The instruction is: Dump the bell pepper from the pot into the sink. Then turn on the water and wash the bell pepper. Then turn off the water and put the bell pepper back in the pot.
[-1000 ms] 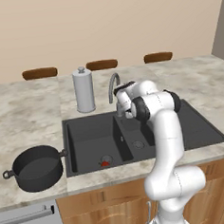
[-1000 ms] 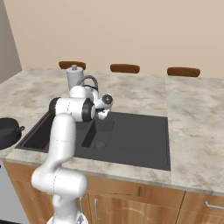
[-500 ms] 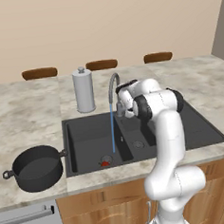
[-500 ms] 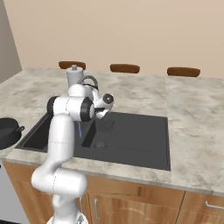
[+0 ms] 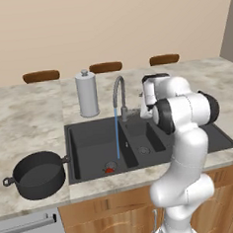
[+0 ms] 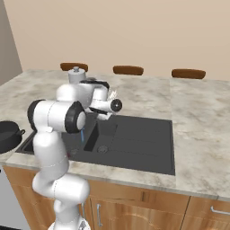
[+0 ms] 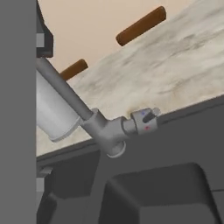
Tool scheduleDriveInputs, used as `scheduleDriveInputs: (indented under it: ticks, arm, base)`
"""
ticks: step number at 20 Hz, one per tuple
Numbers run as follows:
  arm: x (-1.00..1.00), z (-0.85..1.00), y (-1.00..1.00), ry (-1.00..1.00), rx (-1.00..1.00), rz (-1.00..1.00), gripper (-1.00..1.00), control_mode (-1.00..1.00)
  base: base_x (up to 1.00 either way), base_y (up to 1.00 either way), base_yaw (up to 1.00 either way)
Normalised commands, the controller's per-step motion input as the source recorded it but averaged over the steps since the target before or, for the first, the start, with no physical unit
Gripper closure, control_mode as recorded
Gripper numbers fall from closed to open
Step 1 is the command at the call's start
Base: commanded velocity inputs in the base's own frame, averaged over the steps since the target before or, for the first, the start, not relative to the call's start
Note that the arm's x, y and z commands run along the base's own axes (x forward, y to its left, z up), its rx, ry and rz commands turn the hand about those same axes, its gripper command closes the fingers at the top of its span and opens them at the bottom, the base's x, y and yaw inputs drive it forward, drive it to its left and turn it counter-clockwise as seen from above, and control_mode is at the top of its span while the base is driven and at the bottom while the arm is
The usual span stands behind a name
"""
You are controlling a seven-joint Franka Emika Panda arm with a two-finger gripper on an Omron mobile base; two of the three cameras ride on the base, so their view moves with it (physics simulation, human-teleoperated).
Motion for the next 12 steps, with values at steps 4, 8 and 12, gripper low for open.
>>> scheduleDriveInputs:
  ticks: [4,8,12]
  arm:
    - [-0.89,0.15,-0.71,0.00,0.21,0.00,-1.00,-1.00]
    - [-0.36,0.37,-0.95,0.05,0.31,0.00,-1.00,-1.00]
    - [-0.06,0.22,-0.87,0.13,0.37,0.01,-1.00,-1.00]
  base:
    - [0.00,0.00,0.00]
    - [0.00,0.00,0.00]
    - [0.00,0.00,0.00]
